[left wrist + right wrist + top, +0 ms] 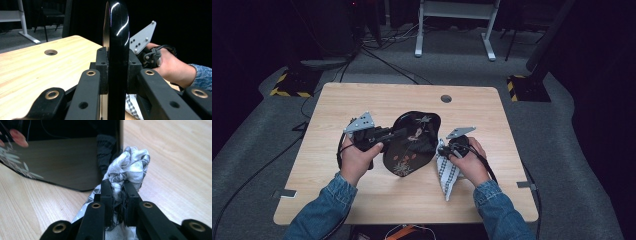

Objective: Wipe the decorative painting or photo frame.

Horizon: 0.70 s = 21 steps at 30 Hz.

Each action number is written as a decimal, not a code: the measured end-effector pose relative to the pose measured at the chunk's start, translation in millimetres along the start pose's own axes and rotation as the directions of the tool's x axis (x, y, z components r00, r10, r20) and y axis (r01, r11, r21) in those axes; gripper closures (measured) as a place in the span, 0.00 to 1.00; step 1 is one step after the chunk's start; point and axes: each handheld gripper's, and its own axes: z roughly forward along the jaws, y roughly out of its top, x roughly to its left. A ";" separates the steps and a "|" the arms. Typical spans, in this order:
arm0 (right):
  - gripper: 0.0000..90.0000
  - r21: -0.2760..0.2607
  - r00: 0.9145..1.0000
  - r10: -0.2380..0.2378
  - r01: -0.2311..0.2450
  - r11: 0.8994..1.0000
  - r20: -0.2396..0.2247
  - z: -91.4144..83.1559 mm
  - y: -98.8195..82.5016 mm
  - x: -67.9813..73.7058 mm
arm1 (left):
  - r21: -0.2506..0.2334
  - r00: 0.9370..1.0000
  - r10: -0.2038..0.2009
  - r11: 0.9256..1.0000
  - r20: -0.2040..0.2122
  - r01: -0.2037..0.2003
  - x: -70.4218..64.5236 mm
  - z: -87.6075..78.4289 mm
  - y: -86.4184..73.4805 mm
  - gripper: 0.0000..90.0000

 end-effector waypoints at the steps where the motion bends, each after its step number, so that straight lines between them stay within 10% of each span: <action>1: 0.91 0.008 1.000 0.003 -0.002 1.000 -0.007 2.3 -1.8 0.4 | 0.000 1.000 0.000 1.000 0.000 0.000 0.0 0.0 0.0 0.87; 21: 0.90 0.104 0.990 0.010 0.005 0.995 -0.139 25.5 -12.3 15.1 | -0.007 1.000 -0.005 1.000 -0.006 0.005 -0.6 1.1 -0.9 0.87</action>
